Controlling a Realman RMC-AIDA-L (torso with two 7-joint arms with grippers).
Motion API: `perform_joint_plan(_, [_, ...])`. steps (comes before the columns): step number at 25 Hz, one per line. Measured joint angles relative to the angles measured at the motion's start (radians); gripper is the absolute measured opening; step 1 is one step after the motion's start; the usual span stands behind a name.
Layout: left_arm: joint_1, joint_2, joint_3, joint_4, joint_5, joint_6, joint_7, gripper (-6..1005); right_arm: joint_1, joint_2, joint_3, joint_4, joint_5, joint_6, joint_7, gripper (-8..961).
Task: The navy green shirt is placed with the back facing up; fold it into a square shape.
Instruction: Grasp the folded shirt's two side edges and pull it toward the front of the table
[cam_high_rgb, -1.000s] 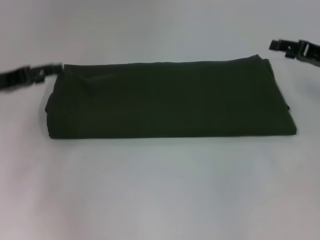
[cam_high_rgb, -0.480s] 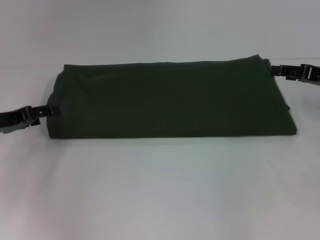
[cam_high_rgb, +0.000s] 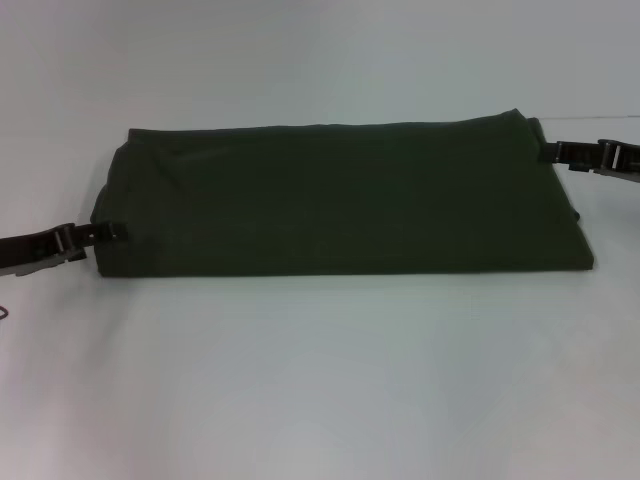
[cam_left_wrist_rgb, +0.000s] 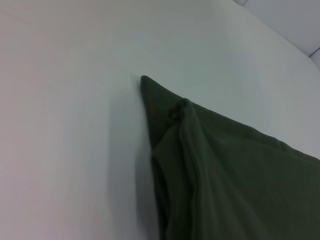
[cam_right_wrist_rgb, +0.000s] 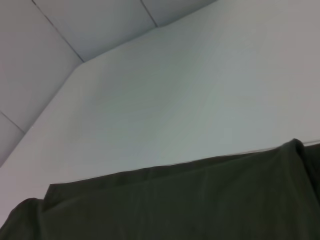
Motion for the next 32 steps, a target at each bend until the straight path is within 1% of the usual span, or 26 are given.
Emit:
perform_joint_plan(5, [-0.009,-0.012,0.017,-0.001,0.0,-0.003,0.01,884,-0.006,-0.002,0.0,0.003,0.0,0.004,0.0,717])
perform_joint_plan(17, [-0.011,-0.017,0.053,-0.005,-0.001,0.002,0.01,880,-0.007,-0.003,0.0,0.004,0.0,0.004,-0.004,716])
perform_joint_plan(23, [-0.014,-0.018,0.057,-0.003,-0.001,-0.01,0.01,878,-0.008,-0.003,0.0,0.004,0.0,0.004,-0.004,715])
perform_joint_plan(28, [-0.026,-0.019,0.09,-0.004,-0.001,-0.012,0.01,878,-0.009,-0.001,0.0,0.004,0.0,0.004,-0.004,715])
perform_joint_plan(32, [-0.029,-0.023,0.096,-0.003,-0.001,-0.013,0.01,864,-0.009,0.0,0.0,0.004,-0.001,0.004,-0.004,715])
